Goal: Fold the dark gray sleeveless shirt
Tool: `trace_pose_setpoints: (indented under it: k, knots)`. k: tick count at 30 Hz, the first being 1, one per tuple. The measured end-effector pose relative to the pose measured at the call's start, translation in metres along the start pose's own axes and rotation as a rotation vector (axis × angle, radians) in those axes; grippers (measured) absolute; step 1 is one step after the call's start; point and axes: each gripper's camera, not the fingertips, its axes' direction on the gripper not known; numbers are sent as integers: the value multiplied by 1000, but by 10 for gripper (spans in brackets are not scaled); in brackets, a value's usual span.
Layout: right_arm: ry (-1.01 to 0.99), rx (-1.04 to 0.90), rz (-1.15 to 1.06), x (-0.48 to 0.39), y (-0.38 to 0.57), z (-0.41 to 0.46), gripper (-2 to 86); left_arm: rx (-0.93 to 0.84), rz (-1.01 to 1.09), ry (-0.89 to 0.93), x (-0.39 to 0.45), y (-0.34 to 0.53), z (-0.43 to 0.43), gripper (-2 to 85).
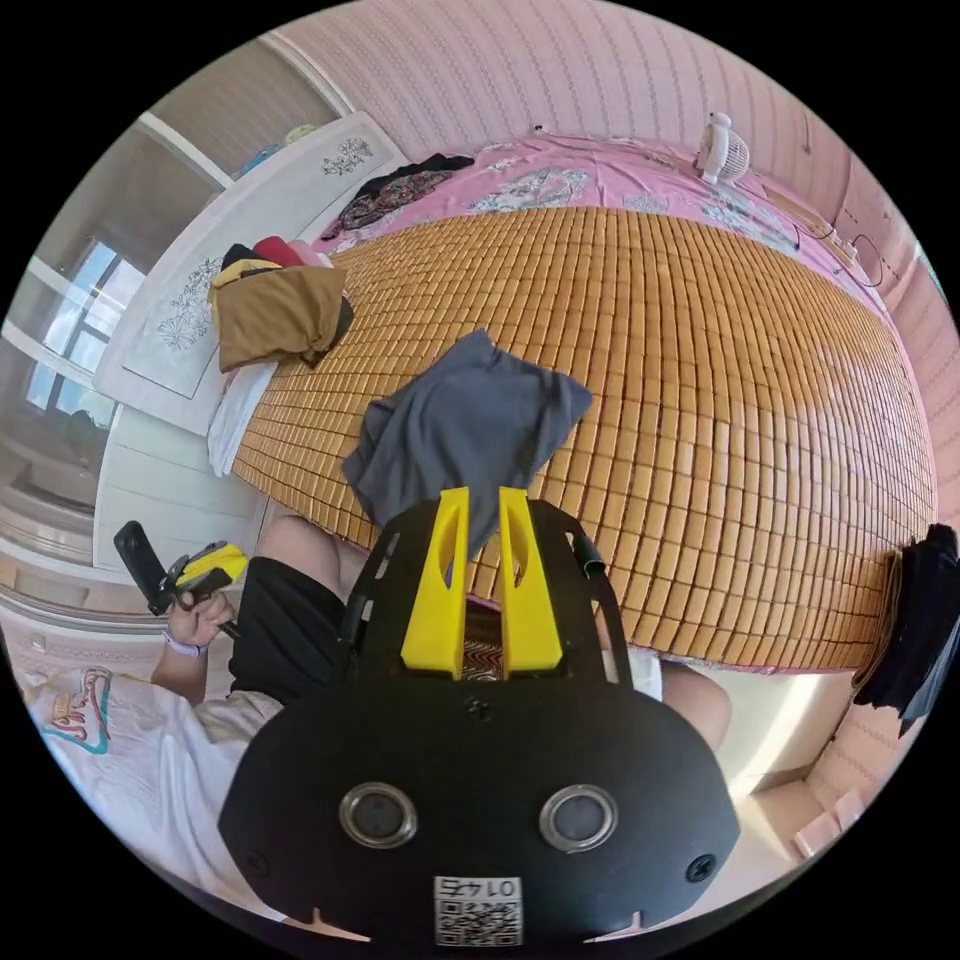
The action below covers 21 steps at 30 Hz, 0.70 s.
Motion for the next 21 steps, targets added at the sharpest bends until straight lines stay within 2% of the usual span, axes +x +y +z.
trace_pose_setpoints:
  k: [4, 7, 12, 15, 17, 18, 21]
  knots:
    - [-27, -111, -168, -29, 9, 50, 61, -33, -41, -164, -16, -23, 20, -10]
    - [-30, -121, -330, -64, -4, 79, 65, -74, -69, -253, -29, -38, 43, -10]
    - [4, -133, -501, -109, -29, 113, 77, -163, -186, -240, -50, -57, 82, -9]
    - [75, -130, -468, -104, -40, 134, 74, -153, -180, -313, -46, -71, 102, -5]
    - [154, -224, -384, -89, -47, 155, 65, -157, -179, -346, -43, -83, 121, 7]
    - [111, -172, -377, -79, -47, 149, 57, -160, -177, -350, -42, -87, 125, 11]
    - [-8, -221, -314, -47, -47, 138, 27, -164, -142, -373, -35, -104, 150, 30]
